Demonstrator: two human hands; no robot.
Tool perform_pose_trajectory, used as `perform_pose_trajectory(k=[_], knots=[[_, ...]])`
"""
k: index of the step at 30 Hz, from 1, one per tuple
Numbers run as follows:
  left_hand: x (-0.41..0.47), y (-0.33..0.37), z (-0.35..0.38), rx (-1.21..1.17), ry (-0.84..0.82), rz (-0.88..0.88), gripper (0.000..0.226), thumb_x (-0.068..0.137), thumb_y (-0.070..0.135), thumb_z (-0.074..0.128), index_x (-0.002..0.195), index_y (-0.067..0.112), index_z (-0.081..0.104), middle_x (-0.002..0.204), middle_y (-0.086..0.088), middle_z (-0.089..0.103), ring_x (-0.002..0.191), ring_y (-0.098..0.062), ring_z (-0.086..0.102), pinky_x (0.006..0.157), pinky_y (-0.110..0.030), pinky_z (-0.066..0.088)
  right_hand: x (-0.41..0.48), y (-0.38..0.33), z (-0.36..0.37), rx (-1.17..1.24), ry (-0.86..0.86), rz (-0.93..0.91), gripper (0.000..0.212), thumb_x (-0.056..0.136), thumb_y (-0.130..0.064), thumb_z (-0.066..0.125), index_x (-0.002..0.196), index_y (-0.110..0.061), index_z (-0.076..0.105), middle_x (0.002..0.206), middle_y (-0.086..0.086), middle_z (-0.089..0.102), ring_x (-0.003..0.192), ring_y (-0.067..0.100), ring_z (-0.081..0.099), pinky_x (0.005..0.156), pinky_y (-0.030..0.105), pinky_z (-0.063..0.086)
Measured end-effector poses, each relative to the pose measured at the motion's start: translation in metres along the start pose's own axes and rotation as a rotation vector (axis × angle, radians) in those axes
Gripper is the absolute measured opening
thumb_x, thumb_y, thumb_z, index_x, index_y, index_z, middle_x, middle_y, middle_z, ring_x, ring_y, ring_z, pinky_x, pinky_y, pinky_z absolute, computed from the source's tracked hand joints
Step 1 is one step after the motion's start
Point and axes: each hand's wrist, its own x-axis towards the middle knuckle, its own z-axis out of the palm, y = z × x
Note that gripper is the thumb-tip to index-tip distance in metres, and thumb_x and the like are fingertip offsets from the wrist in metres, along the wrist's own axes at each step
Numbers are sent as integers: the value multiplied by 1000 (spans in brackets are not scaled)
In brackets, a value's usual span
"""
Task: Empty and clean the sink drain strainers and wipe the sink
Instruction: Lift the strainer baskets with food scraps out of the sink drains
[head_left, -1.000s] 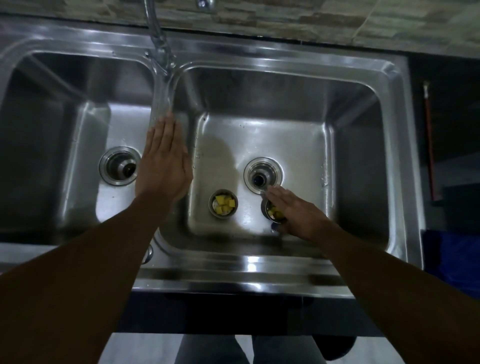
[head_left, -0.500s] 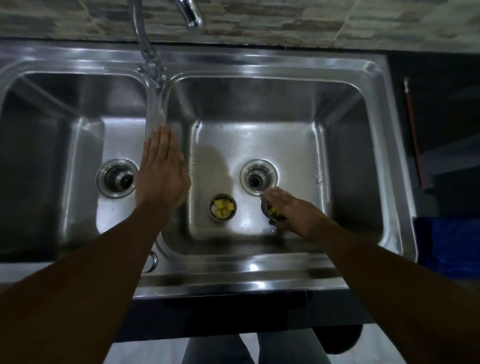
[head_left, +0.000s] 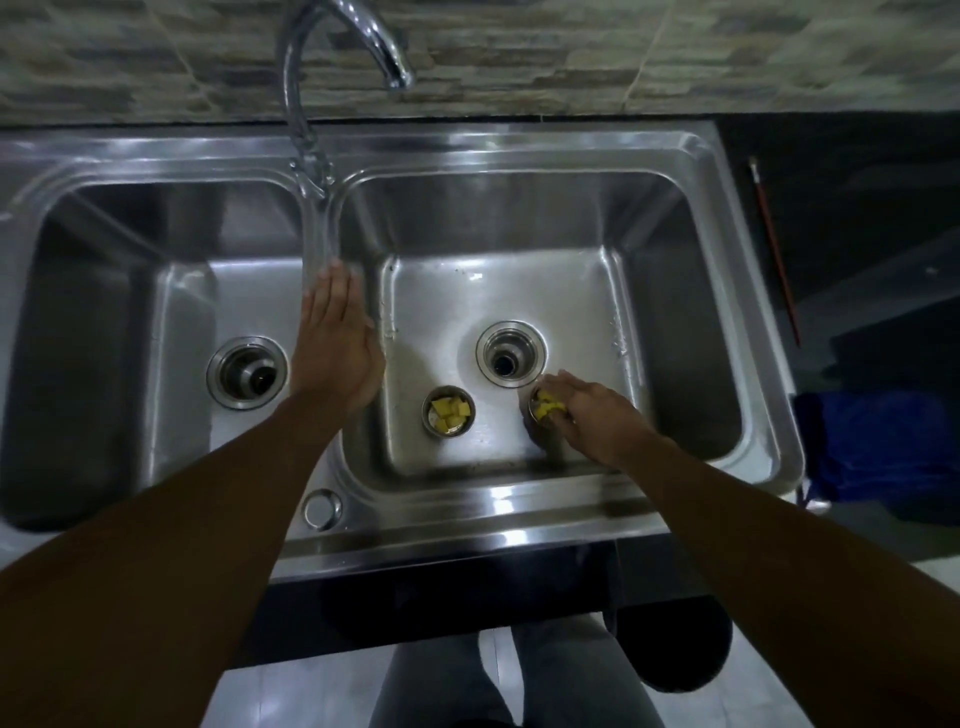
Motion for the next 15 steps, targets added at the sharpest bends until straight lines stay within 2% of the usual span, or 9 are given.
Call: perform_pose_trajectory(k=[4, 8, 10, 13, 15], knots=[[-6, 6, -7, -52, -85, -39, 63, 106, 27, 30, 158, 3, 6, 167, -18, 1, 155, -29, -4, 126, -48, 4, -14, -6, -13, 45, 139, -10, 39, 99, -28, 50, 138, -27, 49, 143, 6, 54, 120, 33, 60, 98, 46, 52], [-43, 42, 5, -74, -110, 18, 58, 105, 31, 32, 157, 7, 22, 166, -13, 14, 155, -26, 5, 126, -47, 6, -28, 1, -27, 107, 257, 10, 38, 99, -22, 51, 137, -24, 54, 145, 6, 54, 130, 28, 55, 104, 46, 49], [-58, 67, 16, -107, -164, 47, 55, 105, 29, 35, 155, 8, 29, 165, -13, 22, 154, -26, 11, 126, -44, 6, -33, 10, -36, 147, 371, 15, 37, 99, -19, 51, 135, -23, 58, 144, 3, 56, 132, 24, 54, 106, 44, 49], [-75, 109, 33, -145, -251, 49, 55, 106, 31, 32, 156, 10, 27, 165, -10, 20, 154, -25, 12, 126, -40, 5, -37, 30, -52, 191, 555, 9, 37, 97, -12, 54, 132, -19, 63, 143, 2, 58, 136, 21, 53, 110, 43, 47], [-85, 137, 44, -148, -280, 68, 56, 106, 33, 31, 157, 11, 26, 165, -9, 21, 154, -23, 13, 126, -38, 5, -36, 48, -67, 164, 601, 0, 41, 97, -11, 50, 136, -16, 59, 147, 4, 54, 143, 22, 44, 116, 44, 41]])
